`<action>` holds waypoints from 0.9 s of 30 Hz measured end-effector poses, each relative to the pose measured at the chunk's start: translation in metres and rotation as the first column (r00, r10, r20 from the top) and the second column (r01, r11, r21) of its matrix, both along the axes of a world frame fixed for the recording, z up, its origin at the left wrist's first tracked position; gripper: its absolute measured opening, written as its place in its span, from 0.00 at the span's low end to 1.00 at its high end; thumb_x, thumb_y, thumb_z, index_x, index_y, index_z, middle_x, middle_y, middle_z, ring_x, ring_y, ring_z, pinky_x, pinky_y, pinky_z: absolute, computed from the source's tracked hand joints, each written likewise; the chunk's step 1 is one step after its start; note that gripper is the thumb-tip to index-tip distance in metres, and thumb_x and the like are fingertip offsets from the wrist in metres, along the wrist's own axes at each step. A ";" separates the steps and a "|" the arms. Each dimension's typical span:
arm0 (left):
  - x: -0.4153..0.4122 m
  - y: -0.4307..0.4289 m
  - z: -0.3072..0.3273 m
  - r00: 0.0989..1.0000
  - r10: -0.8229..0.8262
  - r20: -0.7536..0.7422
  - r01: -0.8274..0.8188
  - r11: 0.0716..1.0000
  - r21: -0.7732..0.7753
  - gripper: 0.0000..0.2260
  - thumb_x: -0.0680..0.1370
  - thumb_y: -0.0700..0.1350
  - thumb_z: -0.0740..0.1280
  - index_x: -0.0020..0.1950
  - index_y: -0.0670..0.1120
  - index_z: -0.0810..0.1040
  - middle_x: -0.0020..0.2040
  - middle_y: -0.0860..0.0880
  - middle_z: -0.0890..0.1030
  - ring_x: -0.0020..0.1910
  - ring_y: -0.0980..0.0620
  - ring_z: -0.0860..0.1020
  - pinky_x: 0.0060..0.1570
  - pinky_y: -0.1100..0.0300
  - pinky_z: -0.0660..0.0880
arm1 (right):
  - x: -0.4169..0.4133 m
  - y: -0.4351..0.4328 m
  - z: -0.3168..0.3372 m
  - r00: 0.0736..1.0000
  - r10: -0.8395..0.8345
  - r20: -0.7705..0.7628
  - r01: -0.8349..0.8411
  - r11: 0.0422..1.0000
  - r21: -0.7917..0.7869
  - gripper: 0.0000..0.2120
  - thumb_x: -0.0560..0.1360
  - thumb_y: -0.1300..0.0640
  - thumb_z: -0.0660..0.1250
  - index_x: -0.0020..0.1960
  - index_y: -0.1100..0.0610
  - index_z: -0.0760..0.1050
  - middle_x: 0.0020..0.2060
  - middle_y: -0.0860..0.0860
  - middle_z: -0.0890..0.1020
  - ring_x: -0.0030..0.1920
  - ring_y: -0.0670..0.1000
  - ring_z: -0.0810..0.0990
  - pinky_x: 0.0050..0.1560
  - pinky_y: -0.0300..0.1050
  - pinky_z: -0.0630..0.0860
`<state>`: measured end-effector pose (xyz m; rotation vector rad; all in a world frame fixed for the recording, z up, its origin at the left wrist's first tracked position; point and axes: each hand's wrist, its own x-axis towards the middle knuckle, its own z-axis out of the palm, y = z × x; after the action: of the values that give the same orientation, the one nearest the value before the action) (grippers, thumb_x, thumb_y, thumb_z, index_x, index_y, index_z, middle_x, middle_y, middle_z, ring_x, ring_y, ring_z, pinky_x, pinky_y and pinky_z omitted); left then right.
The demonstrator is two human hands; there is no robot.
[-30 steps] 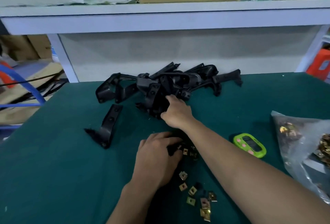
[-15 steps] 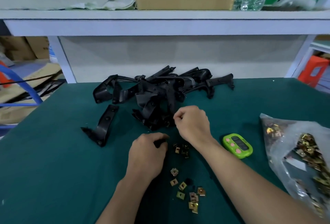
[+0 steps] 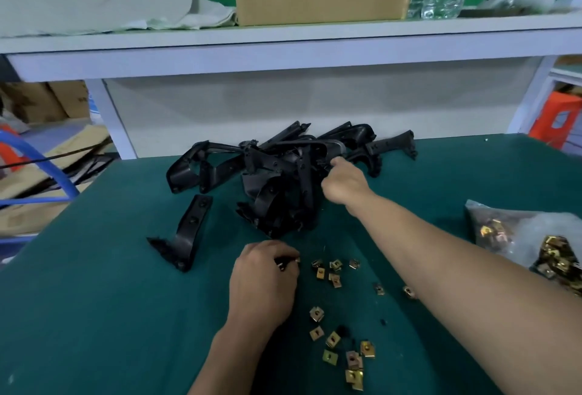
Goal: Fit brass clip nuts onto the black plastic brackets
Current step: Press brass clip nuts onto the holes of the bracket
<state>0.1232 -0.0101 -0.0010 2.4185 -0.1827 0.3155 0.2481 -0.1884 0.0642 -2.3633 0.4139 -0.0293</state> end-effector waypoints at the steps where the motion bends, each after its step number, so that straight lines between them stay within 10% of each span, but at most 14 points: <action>1: 0.001 0.001 0.000 1.000 -0.007 -0.003 0.007 1.000 0.002 0.07 0.77 0.47 0.72 0.52 0.57 0.86 0.53 0.65 0.81 0.58 0.61 0.73 0.54 0.69 0.66 | 0.009 0.002 -0.001 1.000 -0.021 -0.005 0.021 1.000 -0.001 0.26 0.78 0.67 0.61 0.75 0.57 0.66 0.68 0.56 0.74 0.64 0.57 0.76 0.55 0.45 0.74; 7: 0.007 0.007 -0.004 0.999 0.007 -0.038 -0.009 0.997 -0.074 0.07 0.76 0.47 0.73 0.50 0.58 0.86 0.50 0.65 0.80 0.53 0.65 0.75 0.46 0.80 0.64 | 0.041 0.001 -0.016 0.985 -0.165 -0.042 0.168 0.981 0.101 0.10 0.77 0.60 0.70 0.56 0.63 0.78 0.55 0.58 0.82 0.39 0.51 0.76 0.27 0.38 0.67; 15: 0.006 0.008 -0.002 0.997 -0.012 -0.071 0.006 0.996 -0.092 0.07 0.76 0.47 0.73 0.51 0.57 0.87 0.48 0.65 0.80 0.51 0.64 0.77 0.52 0.69 0.74 | 0.024 -0.013 0.033 0.826 -0.451 0.340 0.298 0.859 0.415 0.06 0.79 0.61 0.60 0.51 0.55 0.75 0.51 0.55 0.82 0.46 0.58 0.83 0.48 0.49 0.81; 20: 0.001 0.007 0.001 0.988 -0.022 -0.151 -0.005 0.984 -0.177 0.08 0.76 0.46 0.73 0.50 0.60 0.86 0.39 0.67 0.79 0.42 0.73 0.77 0.35 0.77 0.72 | -0.043 -0.038 0.039 0.665 -0.576 0.476 0.217 0.759 0.614 0.12 0.79 0.64 0.58 0.43 0.49 0.71 0.46 0.52 0.81 0.32 0.55 0.86 0.30 0.43 0.80; 27: -0.008 0.003 0.009 0.991 0.003 -0.135 -0.020 0.992 -0.128 0.18 0.76 0.54 0.73 0.65 0.60 0.81 0.57 0.56 0.83 0.46 0.54 0.83 0.53 0.54 0.82 | -0.106 -0.065 0.020 0.893 -0.402 -0.205 0.216 -0.019 0.976 0.06 0.82 0.68 0.61 0.56 0.70 0.75 0.41 0.65 0.81 0.25 0.53 0.82 0.24 0.38 0.77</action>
<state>0.1148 -0.0076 0.0082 2.3037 -0.0850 0.1635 0.1418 -0.2529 0.0844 -0.7441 0.6206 -0.0874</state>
